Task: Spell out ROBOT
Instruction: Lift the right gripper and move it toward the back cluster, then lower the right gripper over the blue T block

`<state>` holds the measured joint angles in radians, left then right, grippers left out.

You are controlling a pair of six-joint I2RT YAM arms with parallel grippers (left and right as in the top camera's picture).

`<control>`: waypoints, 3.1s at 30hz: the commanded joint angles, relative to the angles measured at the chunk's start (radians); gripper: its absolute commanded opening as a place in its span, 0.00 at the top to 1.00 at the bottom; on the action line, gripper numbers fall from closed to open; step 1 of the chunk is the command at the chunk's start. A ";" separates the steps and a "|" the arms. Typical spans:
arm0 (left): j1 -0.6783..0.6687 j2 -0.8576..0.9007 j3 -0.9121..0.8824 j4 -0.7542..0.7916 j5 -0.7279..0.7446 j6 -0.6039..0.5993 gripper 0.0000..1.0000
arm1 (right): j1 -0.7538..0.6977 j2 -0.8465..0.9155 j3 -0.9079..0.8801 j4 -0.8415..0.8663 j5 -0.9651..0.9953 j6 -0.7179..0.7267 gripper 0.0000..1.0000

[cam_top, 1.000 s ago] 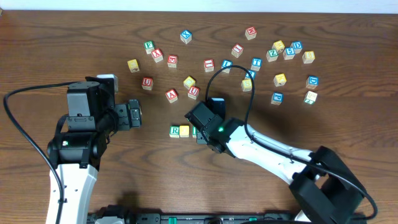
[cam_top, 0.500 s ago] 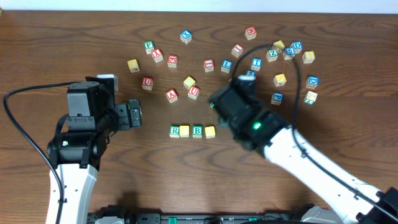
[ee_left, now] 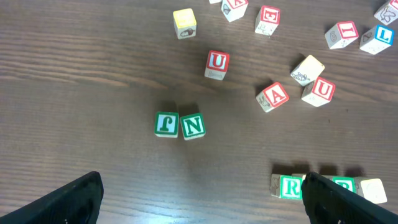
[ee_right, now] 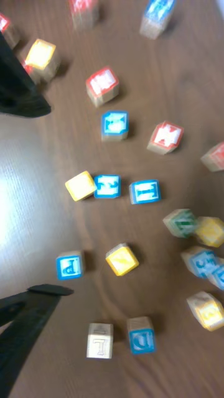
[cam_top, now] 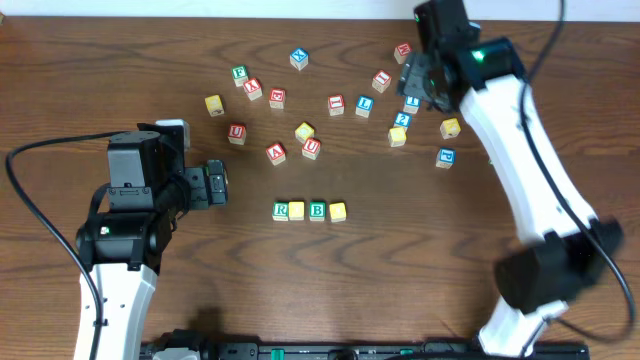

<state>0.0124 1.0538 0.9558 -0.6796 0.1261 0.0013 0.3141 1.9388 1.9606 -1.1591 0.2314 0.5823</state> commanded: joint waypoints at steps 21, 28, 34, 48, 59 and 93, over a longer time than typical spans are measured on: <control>0.005 -0.003 0.000 -0.001 0.005 0.013 0.00 | -0.165 0.403 0.251 -0.074 -0.245 -0.202 0.13; 0.005 -0.003 0.000 -0.001 0.005 0.013 0.00 | -0.159 0.403 0.251 -0.059 -0.246 -0.242 0.13; 0.005 -0.003 0.000 -0.001 0.005 0.013 0.00 | -0.129 0.419 0.251 0.001 -0.245 -0.246 0.14; 0.005 -0.003 0.000 -0.001 0.005 0.013 0.00 | -0.072 0.537 0.251 0.130 -0.090 -0.065 0.25; 0.005 -0.003 0.000 -0.001 0.005 0.013 0.00 | -0.072 0.560 0.251 0.154 -0.054 -0.031 0.36; 0.005 -0.003 0.000 -0.001 0.005 0.013 0.00 | -0.088 0.568 0.203 0.195 -0.032 -0.029 0.49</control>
<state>0.0124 1.0538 0.9558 -0.6804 0.1265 0.0013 0.2321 2.4939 2.1696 -0.9619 0.1913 0.5449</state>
